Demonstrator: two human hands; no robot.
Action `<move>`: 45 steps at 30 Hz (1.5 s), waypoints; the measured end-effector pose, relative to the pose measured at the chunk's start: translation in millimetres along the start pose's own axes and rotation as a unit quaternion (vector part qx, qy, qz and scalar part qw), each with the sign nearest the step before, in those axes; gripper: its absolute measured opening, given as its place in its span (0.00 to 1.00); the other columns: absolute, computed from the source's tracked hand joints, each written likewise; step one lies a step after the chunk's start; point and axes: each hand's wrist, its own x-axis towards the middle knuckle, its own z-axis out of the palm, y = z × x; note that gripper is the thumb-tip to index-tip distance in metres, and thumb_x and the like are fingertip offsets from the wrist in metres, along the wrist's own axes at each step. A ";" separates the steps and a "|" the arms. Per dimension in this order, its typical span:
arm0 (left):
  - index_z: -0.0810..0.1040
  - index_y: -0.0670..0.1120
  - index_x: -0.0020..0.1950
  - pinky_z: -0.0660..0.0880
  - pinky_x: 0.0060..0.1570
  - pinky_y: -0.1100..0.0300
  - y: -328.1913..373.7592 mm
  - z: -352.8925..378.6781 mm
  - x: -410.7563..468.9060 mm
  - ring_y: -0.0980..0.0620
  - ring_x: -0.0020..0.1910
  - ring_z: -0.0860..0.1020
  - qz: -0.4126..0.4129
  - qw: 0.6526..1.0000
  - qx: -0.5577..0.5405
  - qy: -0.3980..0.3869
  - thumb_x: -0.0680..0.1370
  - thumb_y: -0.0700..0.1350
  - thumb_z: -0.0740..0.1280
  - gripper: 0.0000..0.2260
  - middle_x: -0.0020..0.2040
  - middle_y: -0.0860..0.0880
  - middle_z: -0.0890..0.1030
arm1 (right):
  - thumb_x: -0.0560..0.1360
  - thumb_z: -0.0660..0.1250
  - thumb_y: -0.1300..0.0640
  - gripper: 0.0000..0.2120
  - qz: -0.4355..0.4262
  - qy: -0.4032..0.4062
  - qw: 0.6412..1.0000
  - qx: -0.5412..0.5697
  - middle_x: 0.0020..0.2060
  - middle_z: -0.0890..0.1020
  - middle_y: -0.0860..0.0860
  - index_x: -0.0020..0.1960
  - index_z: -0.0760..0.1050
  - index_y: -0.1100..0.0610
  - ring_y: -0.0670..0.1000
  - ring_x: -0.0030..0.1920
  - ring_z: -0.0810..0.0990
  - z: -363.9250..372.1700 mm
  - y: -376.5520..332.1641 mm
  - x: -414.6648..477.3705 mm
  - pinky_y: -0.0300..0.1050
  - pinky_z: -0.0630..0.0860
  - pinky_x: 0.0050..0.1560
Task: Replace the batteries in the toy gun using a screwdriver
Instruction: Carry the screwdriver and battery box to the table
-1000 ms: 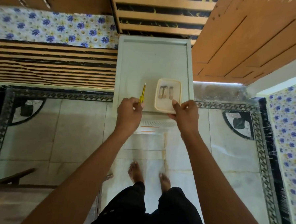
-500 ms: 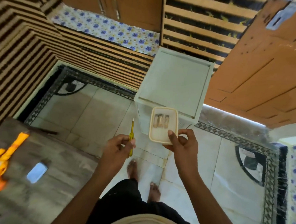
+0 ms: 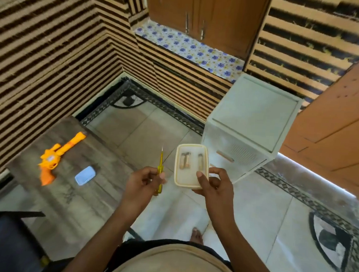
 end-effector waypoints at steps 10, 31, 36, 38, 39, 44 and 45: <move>0.84 0.44 0.47 0.79 0.34 0.60 -59.3 -161.2 -18.0 0.57 0.33 0.80 -0.009 0.999 -0.014 -0.028 0.81 0.39 0.71 0.04 0.36 0.49 0.86 | 0.78 0.74 0.57 0.11 0.003 0.039 0.999 0.021 0.46 0.87 0.57 0.57 0.76 0.59 0.56 0.48 0.88 133.6 21.0 -81.8 0.54 0.87 0.46; 0.84 0.47 0.44 0.79 0.33 0.58 -103.3 -312.9 -31.7 0.50 0.35 0.80 -0.066 0.993 -0.061 0.075 0.80 0.39 0.73 0.07 0.39 0.41 0.86 | 0.79 0.73 0.56 0.09 0.014 -0.052 0.998 -0.040 0.47 0.87 0.51 0.56 0.76 0.55 0.53 0.50 0.88 286.9 45.8 -129.3 0.60 0.87 0.46; 0.85 0.45 0.46 0.78 0.32 0.60 -109.0 -320.8 -30.6 0.55 0.32 0.79 -0.075 0.990 -0.053 0.107 0.80 0.40 0.73 0.04 0.38 0.46 0.86 | 0.78 0.74 0.56 0.09 0.019 -0.092 0.995 -0.033 0.45 0.87 0.44 0.55 0.76 0.54 0.50 0.50 0.88 302.5 49.7 -115.4 0.57 0.87 0.47; 0.85 0.42 0.47 0.78 0.32 0.61 -107.0 -324.6 -29.3 0.56 0.32 0.78 -0.072 0.989 -0.062 0.117 0.80 0.40 0.73 0.03 0.38 0.45 0.86 | 0.78 0.74 0.56 0.11 0.020 -0.095 0.995 -0.028 0.46 0.87 0.46 0.57 0.76 0.55 0.50 0.51 0.87 309.4 49.2 -113.8 0.55 0.87 0.46; 0.85 0.42 0.47 0.78 0.32 0.61 -105.3 -327.4 -27.7 0.55 0.32 0.78 -0.068 0.989 -0.062 0.119 0.80 0.40 0.73 0.03 0.38 0.44 0.86 | 0.78 0.74 0.57 0.11 0.021 -0.096 0.995 -0.022 0.47 0.87 0.47 0.58 0.76 0.56 0.50 0.51 0.87 313.5 48.5 -113.4 0.53 0.87 0.45; 0.85 0.41 0.47 0.79 0.33 0.60 -106.4 -337.0 -11.8 0.53 0.34 0.79 -0.069 0.990 -0.044 0.110 0.80 0.39 0.73 0.03 0.42 0.39 0.86 | 0.79 0.73 0.57 0.12 0.022 -0.089 0.996 -0.016 0.46 0.87 0.40 0.60 0.76 0.57 0.47 0.52 0.87 325.3 53.3 -115.4 0.45 0.86 0.42; 0.85 0.40 0.48 0.79 0.34 0.60 -107.2 -339.1 -5.6 0.53 0.34 0.79 -0.072 0.992 -0.039 0.100 0.81 0.40 0.73 0.04 0.42 0.39 0.86 | 0.79 0.73 0.56 0.12 0.026 -0.078 0.996 -0.020 0.47 0.86 0.39 0.59 0.76 0.57 0.46 0.52 0.87 328.5 55.7 -115.7 0.45 0.86 0.42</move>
